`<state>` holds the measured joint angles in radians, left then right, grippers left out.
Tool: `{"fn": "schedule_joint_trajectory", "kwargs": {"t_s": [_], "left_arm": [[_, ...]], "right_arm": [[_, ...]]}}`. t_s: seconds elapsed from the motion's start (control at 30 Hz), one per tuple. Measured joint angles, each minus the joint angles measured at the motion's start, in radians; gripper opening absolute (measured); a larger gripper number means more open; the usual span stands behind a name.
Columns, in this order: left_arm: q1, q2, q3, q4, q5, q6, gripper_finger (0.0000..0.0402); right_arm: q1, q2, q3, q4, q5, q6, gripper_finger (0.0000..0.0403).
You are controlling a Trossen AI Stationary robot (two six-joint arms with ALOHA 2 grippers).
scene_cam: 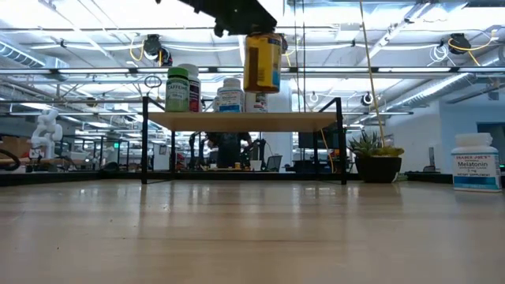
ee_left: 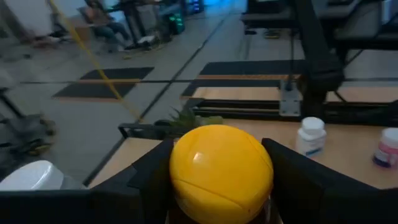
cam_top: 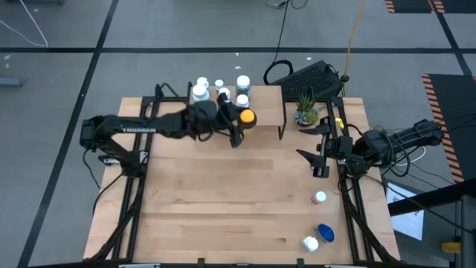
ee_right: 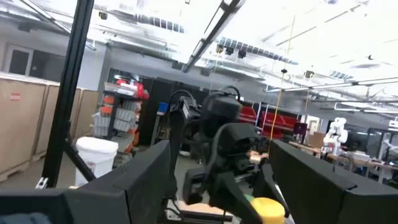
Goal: Pick and place medicine bottles onto shelf by color
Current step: Put the yellow pill bottle on the shelf
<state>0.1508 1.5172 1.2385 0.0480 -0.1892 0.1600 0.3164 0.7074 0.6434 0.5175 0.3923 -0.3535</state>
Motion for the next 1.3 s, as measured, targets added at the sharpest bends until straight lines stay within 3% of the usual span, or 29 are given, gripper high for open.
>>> {"fn": "schedule_joint_trajectory", "kwargs": {"t_s": [0.17,0.33,0.57,0.9,1.3], "left_arm": [[0.100,0.016,-0.003,-0.031,0.171,0.014,0.0219],[0.155,0.041,-0.003,-0.025,0.199,0.020,0.0234],[0.210,0.054,0.000,-0.013,0.270,0.013,0.0220],[0.232,0.056,-0.001,-0.021,0.265,0.032,0.0271],[0.234,0.056,-0.001,-0.013,0.136,0.030,0.0273]], "right_arm": [[0.000,0.001,0.000,-0.003,0.000,-0.017,0.0267],[0.000,0.000,0.000,-0.010,0.000,-0.031,0.0267],[0.000,0.000,0.000,-0.012,0.000,-0.033,0.0267],[0.000,0.000,0.000,-0.011,-0.001,-0.033,0.0267],[0.000,0.000,0.000,-0.011,-0.001,-0.033,0.0267]]}}
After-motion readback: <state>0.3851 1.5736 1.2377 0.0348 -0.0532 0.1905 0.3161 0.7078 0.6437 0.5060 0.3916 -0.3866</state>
